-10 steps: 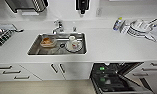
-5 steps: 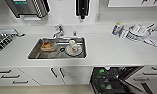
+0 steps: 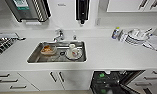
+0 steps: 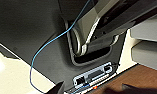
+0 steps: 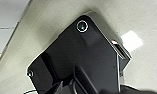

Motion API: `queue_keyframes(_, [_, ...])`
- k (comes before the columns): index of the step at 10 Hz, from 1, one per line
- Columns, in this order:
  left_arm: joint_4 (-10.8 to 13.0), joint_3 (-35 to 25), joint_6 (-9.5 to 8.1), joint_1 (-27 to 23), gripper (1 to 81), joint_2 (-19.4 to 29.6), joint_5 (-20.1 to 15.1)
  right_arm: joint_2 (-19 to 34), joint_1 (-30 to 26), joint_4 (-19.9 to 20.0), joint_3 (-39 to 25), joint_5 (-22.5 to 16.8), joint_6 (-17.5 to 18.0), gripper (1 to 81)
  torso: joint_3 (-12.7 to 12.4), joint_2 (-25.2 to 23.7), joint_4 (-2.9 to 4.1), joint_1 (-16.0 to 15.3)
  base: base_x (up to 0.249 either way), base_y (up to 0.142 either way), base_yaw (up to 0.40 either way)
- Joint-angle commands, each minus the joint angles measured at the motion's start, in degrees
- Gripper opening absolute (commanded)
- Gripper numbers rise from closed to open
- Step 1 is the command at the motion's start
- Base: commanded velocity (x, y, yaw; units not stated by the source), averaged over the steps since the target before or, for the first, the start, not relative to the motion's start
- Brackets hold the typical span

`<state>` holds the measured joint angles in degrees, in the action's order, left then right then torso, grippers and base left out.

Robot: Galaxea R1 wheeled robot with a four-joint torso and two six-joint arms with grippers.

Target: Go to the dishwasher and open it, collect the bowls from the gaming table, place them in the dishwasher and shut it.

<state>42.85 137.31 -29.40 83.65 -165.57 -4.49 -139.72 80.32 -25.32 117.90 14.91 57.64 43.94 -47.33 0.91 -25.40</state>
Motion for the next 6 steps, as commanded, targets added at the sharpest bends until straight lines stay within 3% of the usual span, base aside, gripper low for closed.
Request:
queue_keyframes(1, [-0.4,-0.6,0.14,0.6,81.1,0.5,-3.6,1.8,-5.0,-0.9,-0.9,-2.1,1.4,81.1,0.0,-5.5,0.0,-3.5,0.0,0.0,0.0])
queue_keyframes(3, [0.0,-0.6,0.14,0.6,81.1,0.6,-3.6,2.1,-7.9,-4.8,-0.9,1.6,0.7,81.1,0.0,-9.6,0.0,-6.1,0.0,0.0,0.0])
queue_keyframes(6, [0.0,-0.6,0.14,0.6,81.1,1.0,-3.6,3.2,-12.1,-5.4,-0.3,4.3,1.2,81.1,0.0,-15.6,0.0,-9.9,0.0,0.0,0.0])
